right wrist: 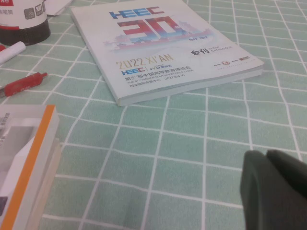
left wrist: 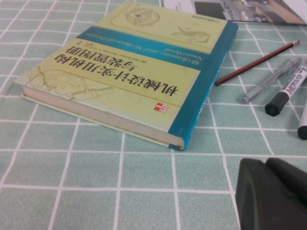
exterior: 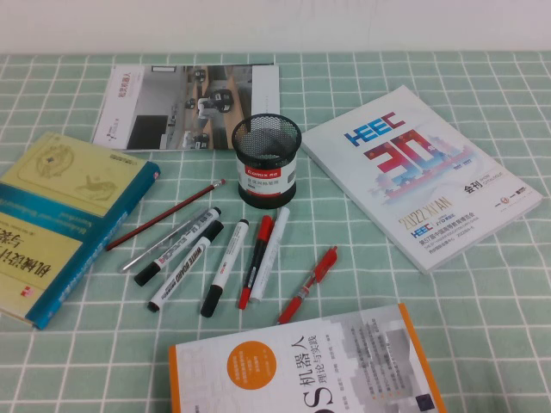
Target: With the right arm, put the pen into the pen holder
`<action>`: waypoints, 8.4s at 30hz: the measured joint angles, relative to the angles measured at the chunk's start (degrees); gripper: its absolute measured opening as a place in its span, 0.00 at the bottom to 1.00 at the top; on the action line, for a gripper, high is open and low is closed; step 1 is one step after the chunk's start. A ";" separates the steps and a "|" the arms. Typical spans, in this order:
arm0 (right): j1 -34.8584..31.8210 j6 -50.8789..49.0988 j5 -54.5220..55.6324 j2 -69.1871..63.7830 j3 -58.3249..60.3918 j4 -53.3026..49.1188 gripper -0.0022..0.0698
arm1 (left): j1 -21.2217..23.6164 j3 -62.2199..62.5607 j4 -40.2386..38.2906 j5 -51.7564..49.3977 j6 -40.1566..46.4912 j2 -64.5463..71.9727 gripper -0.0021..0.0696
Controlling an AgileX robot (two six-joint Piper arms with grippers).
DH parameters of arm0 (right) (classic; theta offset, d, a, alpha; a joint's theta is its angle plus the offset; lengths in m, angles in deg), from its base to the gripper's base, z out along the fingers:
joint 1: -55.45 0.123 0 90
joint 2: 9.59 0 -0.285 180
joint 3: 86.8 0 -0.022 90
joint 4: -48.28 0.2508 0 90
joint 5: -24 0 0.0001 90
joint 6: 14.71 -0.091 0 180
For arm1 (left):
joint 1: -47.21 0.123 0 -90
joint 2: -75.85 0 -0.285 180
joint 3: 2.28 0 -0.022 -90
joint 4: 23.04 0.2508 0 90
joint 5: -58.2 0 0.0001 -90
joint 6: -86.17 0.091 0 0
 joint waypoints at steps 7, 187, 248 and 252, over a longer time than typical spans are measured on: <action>0.00 0.00 0.00 0.00 0.00 0.00 0.00 | 0.00 0.00 0.00 0.00 0.00 0.00 0.02; 28.69 -46.02 -40.00 -122.04 -95.69 0.57 0.15 | 0.00 0.00 0.00 0.00 0.00 0.00 0.02; 26.99 -25.07 55.90 -118.72 -76.59 -18.50 0.15 | 0.00 0.00 0.00 0.00 0.00 0.00 0.02; 26.99 -25.07 56.27 -119.49 -76.59 -18.60 0.16 | 0.00 0.00 0.00 0.00 0.00 0.00 0.02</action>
